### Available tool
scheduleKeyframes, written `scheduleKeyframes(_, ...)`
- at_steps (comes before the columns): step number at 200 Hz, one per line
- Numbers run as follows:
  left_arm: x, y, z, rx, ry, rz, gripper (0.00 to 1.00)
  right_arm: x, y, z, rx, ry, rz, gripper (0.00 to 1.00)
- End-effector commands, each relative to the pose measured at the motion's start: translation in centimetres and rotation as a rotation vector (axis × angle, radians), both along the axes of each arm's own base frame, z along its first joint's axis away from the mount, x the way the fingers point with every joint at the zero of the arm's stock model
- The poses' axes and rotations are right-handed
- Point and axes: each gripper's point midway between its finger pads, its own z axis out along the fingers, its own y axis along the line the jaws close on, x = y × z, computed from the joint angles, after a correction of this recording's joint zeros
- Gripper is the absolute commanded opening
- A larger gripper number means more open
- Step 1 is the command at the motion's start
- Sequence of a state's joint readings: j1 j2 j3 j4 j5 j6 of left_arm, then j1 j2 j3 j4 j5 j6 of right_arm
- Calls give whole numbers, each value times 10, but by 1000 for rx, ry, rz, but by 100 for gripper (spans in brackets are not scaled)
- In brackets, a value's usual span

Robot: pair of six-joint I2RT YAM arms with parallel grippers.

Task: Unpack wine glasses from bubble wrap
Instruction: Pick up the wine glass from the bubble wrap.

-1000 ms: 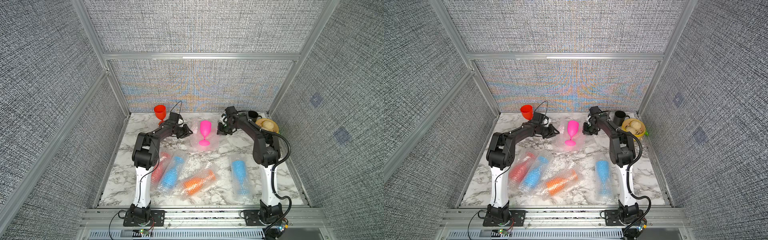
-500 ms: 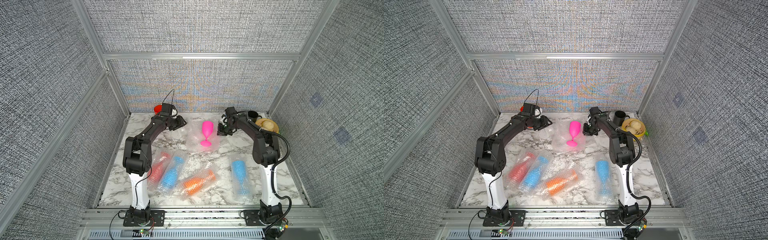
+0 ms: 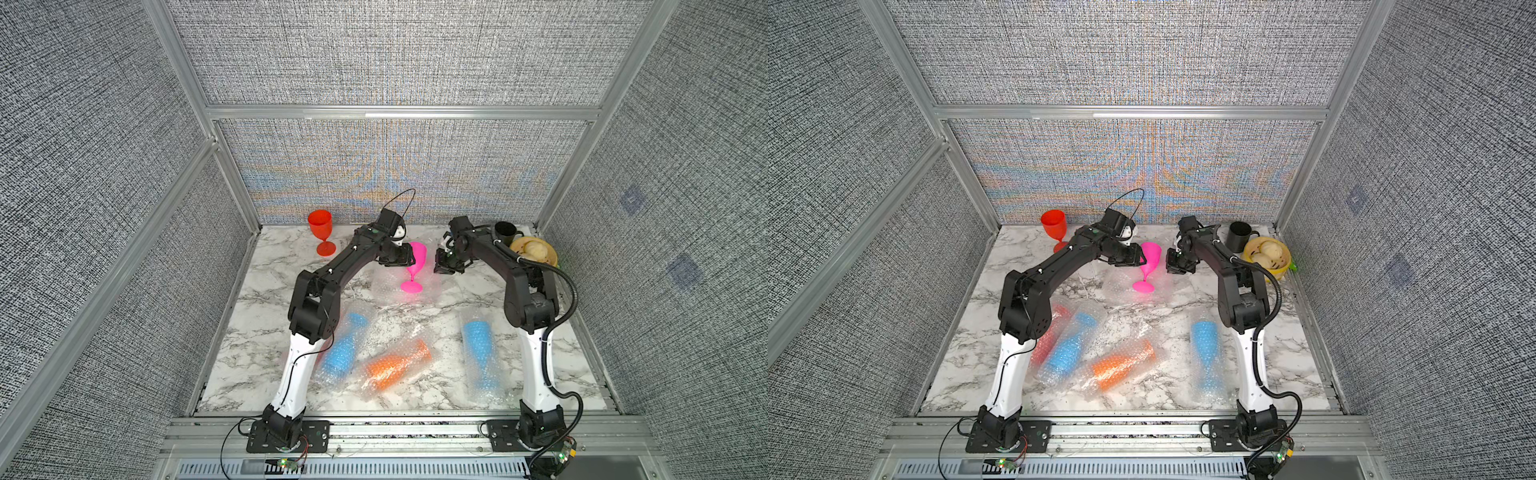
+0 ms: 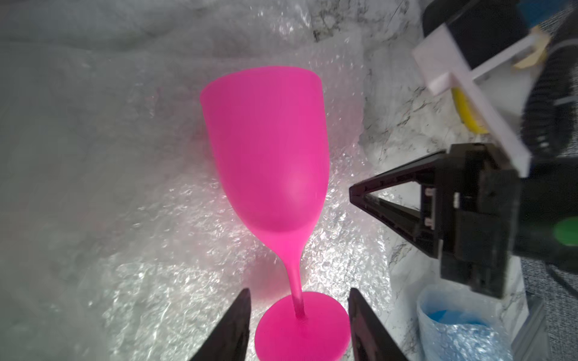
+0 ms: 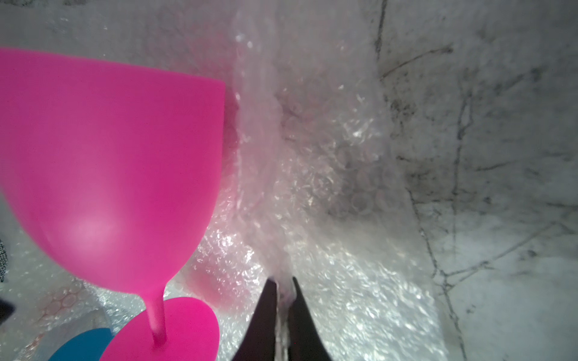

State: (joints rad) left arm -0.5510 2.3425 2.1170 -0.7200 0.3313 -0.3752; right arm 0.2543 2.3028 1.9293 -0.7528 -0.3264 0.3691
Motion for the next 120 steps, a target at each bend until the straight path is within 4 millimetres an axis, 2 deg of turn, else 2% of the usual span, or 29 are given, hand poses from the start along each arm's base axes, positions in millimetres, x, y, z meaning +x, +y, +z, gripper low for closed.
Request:
scheduleKeyframes(1,-7,5,-24,78,54,2,50,-1,3,1,20,9,-7,12)
scheduleKeyframes(45,-20,-24,-48,47,103,-43,49,-1,5,-4,25,19,-8,12)
scheduleKeyframes(80,-16,-25,-70,60,123,-14,43,-2,6,-9,27,31,-12,12)
scheduleKeyframes(100,-16,-25,-80,68,136,-6,30,-3,7,-11,35,39,-16,12)
scheduleKeyframes(120,-15,-26,-79,63,133,-7,16,-4,7,-13,36,47,-16,12)
